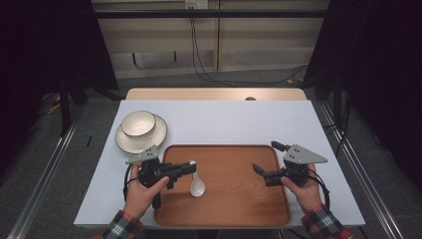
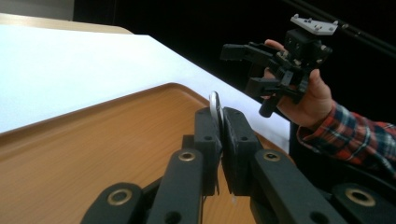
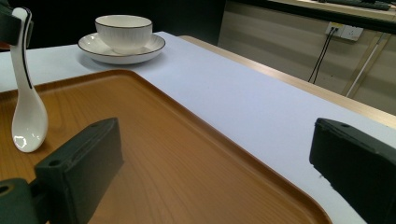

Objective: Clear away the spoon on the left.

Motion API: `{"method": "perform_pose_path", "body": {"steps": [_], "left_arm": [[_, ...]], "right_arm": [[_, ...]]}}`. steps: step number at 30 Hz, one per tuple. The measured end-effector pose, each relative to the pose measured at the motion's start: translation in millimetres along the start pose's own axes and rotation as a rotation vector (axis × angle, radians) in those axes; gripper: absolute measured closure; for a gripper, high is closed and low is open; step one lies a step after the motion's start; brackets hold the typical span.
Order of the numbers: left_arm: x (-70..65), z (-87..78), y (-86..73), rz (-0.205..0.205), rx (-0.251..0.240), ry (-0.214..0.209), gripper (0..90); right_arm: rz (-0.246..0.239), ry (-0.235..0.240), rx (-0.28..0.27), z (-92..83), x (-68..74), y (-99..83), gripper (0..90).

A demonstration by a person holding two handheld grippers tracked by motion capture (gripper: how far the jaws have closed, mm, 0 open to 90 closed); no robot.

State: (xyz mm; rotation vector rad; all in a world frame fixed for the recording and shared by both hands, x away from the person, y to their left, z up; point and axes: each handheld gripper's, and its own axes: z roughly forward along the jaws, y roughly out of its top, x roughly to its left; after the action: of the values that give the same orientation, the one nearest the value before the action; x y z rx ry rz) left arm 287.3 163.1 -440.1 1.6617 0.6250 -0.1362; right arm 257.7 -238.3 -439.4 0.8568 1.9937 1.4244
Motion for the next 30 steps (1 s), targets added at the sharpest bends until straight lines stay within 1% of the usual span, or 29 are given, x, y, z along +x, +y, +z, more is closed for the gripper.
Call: {"method": "perform_pose_path", "body": {"steps": [2, 8, 11, 13, 14, 16, 21, 22, 25, 28, 30], "left_arm": [[1.8, -0.9, -0.1, 0.013, 0.006, 0.021, 83.6], [13.5, -1.8, -1.0, 0.039, 0.023, 0.082, 78.5], [17.4, 0.0, -1.9, 0.064, 0.035, 0.112, 75.7], [18.7, 0.6, -2.3, 0.062, 0.034, 0.117, 75.0], [19.3, 0.9, -2.5, 0.068, 0.035, 0.125, 74.5], [20.9, 1.0, -2.8, 0.076, 0.043, 0.140, 73.2], [22.4, 3.4, -2.1, 0.081, 0.045, 0.146, 72.2], [22.7, 4.0, -2.3, 0.082, 0.044, 0.140, 72.2], [24.9, 5.5, -2.9, 0.097, 0.061, 0.164, 70.7], [27.7, 5.7, -5.0, 0.091, 0.073, 0.175, 69.2], [28.6, 5.4, -6.3, 0.098, 0.083, 0.184, 68.2]], "right_arm": [[0.001, 0.001, 0.001, 0.2, 0.0, 0.3, 2.1], [-0.001, 0.007, 0.006, 2.2, 0.1, -0.3, 2.2], [-0.004, 0.015, 0.010, 2.5, 0.5, -0.4, 2.1], [-0.003, 0.022, 0.013, 2.5, 0.9, -0.5, 2.1], [-0.002, 0.023, 0.014, 2.3, 1.1, -0.5, 2.1], [-0.006, 0.014, 0.012, 2.4, 1.7, -0.6, 2.2], [-0.008, 0.015, 0.013, 1.9, 1.6, -0.8, 2.1], [-0.008, 0.017, 0.015, 1.8, 1.7, -0.9, 2.1], [-0.006, 0.020, 0.020, 0.9, 1.9, -1.0, 2.1], [-0.007, 0.018, 0.018, 0.4, 2.5, -0.5, 2.1], [-0.013, 0.020, 0.017, 0.1, 3.0, -0.1, 2.2]]}}
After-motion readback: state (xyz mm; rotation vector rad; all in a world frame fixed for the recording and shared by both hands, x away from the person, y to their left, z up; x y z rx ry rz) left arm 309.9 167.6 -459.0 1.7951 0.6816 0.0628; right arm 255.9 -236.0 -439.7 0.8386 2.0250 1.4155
